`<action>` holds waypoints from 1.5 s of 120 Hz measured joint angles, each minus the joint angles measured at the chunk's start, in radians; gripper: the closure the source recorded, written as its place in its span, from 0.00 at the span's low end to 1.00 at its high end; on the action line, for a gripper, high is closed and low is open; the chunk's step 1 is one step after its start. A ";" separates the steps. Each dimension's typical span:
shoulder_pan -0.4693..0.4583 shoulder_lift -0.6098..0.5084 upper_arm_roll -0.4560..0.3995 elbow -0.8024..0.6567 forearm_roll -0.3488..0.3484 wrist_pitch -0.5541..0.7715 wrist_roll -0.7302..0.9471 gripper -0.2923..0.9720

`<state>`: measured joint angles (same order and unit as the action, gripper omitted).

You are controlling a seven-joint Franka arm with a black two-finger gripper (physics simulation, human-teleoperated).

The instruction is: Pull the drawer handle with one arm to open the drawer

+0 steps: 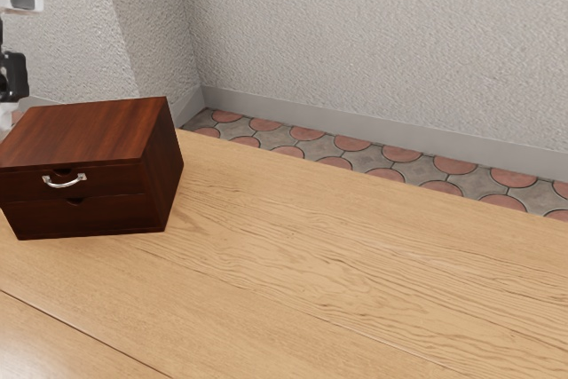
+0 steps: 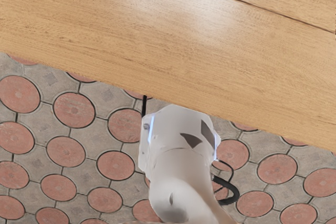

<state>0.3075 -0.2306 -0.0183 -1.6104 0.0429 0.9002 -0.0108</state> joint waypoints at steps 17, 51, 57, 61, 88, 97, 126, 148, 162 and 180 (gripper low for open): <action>0.014 -0.012 -0.084 -0.048 0.007 0.291 -0.017 0.23; 0.058 -0.390 -0.002 -0.640 0.013 0.721 0.145 0.23; 0.076 -0.447 0.006 -0.692 0.016 0.778 0.213 0.23; 0.093 -0.485 0.008 -0.739 0.024 0.805 0.262 0.23; 0.276 -0.586 0.012 -0.869 -0.020 0.908 0.720 0.23; 0.299 -0.589 0.011 -0.920 -0.033 0.980 0.861 0.23; 0.328 -0.549 0.005 -0.972 -0.050 1.168 1.207 0.23; 0.326 -0.548 0.004 -1.047 -0.054 1.283 1.369 0.23; 0.326 -0.549 0.004 -1.092 -0.060 1.343 1.447 0.23; 0.329 -0.512 0.004 -1.114 -0.068 1.429 1.523 0.23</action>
<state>0.6363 -0.7427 -0.0138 -2.7249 -0.0254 2.3288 1.5124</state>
